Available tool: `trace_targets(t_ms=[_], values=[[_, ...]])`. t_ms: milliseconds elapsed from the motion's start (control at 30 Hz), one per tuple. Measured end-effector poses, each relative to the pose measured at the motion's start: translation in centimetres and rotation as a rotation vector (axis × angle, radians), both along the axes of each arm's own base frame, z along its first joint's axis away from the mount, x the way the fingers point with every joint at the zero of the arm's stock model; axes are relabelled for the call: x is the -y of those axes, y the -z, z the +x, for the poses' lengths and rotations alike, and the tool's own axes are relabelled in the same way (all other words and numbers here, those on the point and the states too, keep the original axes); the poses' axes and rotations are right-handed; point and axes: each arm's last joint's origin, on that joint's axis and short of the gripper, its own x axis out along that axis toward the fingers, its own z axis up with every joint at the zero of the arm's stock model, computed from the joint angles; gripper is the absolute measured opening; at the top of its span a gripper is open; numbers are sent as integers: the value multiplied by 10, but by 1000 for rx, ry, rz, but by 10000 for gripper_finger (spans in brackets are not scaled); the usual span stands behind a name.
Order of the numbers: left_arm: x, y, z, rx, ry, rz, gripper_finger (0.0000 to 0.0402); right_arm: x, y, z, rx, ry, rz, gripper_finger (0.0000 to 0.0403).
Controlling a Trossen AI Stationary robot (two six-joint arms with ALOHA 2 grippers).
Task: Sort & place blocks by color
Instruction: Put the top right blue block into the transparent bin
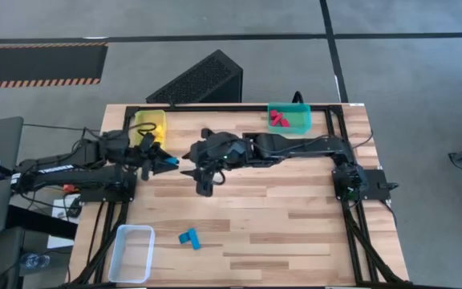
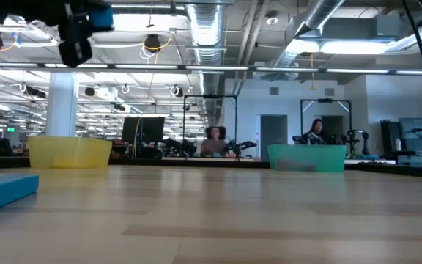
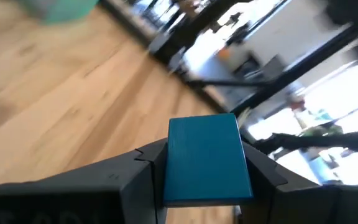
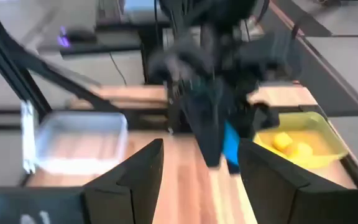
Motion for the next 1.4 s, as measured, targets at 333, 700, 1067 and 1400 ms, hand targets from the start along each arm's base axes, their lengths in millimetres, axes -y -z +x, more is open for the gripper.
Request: trace_targets(t_ms=[333, 700, 1067, 1400], values=[[9, 17, -5, -190, 24, -25, 113, 6, -12, -12, 13, 180, 62, 208], [26, 20, -6, -221, 171, -27, 114, 7, -5, -14, -38, 225, 90, 191], [57, 43, -14, -525, 450, -43, 114, 12, -4, -14, -47, 264, 98, 187], [86, 56, -28, -730, 699, -18, 114, 14, -2, -15, -63, 291, 86, 184]])
